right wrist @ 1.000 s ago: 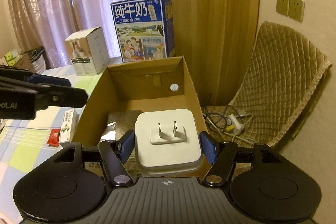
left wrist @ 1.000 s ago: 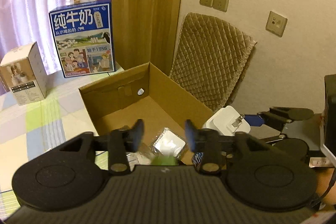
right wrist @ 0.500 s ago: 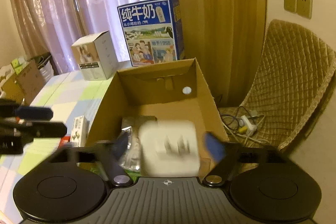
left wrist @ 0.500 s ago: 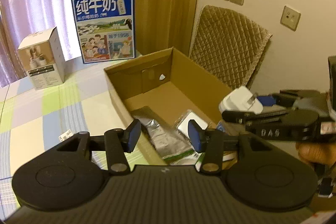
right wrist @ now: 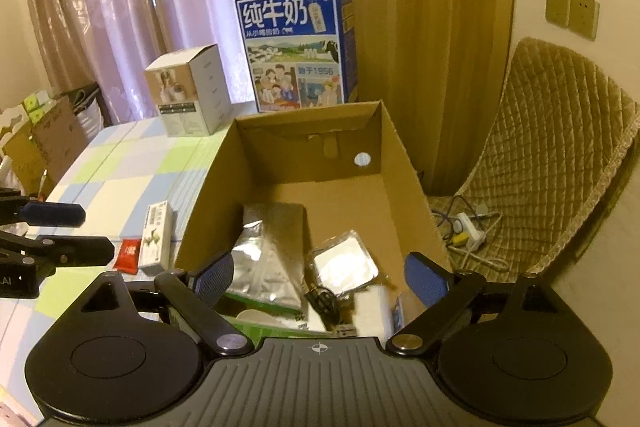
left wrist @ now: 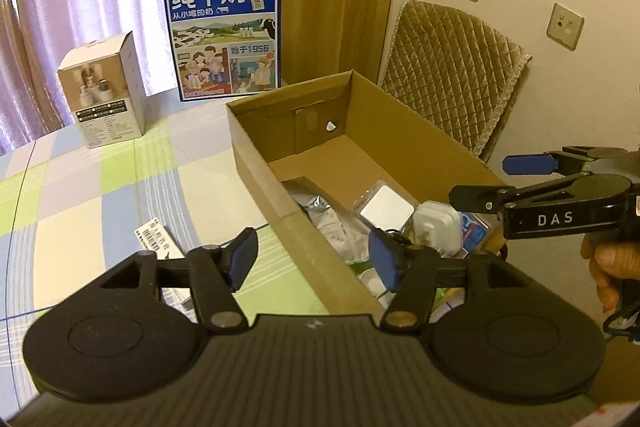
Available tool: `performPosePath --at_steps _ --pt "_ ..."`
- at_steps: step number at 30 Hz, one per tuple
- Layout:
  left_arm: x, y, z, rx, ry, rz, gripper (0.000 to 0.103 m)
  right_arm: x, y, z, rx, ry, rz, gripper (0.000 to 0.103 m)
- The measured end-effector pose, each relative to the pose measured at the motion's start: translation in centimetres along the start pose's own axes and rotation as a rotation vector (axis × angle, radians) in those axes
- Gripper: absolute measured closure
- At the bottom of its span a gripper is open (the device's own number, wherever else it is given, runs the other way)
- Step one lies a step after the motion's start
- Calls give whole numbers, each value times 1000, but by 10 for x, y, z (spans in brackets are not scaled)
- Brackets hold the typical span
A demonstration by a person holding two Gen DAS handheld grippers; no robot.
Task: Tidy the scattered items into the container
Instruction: 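Open both tools to drop the green box and charger into the box, then move both tools back from the box toward the red packet and ointment box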
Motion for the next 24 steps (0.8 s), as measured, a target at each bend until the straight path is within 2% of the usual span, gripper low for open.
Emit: performPosePath --at_steps 17,24 --pt "-45 -38 -30 -6 -44 68 31 -55 -9 -9 -22 -62 39 10" --pt "-78 -51 -56 -20 -63 117 24 -81 -11 -7 -15 -92 64 7"
Point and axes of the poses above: each gripper's, at about its wrist camera, not at the fingertips, and y roughly the way its jaws point, x to its right, z to its top, the point moved 9 cm from there along y, roughly the way its jaws point, and after that the axes turned 9 degrees about z, right-handed, at the moved point
